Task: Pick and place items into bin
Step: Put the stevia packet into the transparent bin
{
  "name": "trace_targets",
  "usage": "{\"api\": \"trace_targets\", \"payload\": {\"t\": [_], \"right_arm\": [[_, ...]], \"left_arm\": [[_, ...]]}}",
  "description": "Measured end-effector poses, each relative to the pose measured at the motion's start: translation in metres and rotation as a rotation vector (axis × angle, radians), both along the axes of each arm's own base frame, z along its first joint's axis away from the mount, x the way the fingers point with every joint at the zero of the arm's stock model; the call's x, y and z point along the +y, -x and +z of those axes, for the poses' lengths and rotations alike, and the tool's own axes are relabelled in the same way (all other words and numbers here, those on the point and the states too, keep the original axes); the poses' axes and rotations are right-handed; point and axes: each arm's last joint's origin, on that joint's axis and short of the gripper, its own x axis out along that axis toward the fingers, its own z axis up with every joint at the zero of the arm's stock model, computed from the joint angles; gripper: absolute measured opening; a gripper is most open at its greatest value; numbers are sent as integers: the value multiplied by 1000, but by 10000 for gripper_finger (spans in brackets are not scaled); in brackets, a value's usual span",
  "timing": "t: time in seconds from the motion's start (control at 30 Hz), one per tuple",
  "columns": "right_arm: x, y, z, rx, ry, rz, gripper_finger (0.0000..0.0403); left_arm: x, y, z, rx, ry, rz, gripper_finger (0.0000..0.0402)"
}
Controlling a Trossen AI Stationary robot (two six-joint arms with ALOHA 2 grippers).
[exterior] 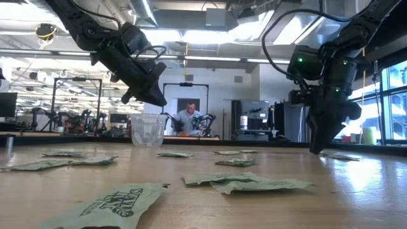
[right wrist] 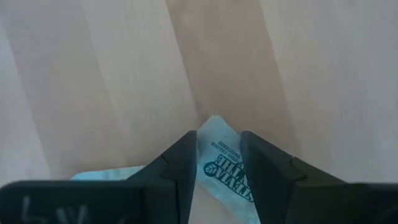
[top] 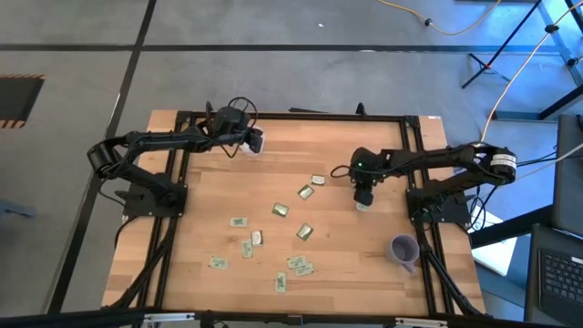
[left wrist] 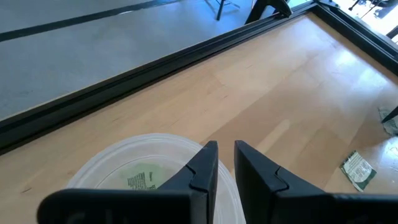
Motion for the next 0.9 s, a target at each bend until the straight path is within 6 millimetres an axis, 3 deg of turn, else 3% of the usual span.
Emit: {"api": "trace_targets", "payload": {"t": [0.13, 0.53, 0.7, 0.9], "right_arm": [[-1, 0, -2, 28, 30, -31, 119], [-3, -1, -2, 19, 56, -55, 39], [-3, -3, 3, 3, 61, -46, 8], [-9, -18, 21, -71, 84, -47, 10]], "left_arm": [[0, 0, 0, 5, -8, -6, 49], [-3, 0, 8, -24, -41, -49, 49], [-17, 0, 27, -51, -149, -153, 49], [-48, -5, 47, -33, -354, -358, 40]]}}
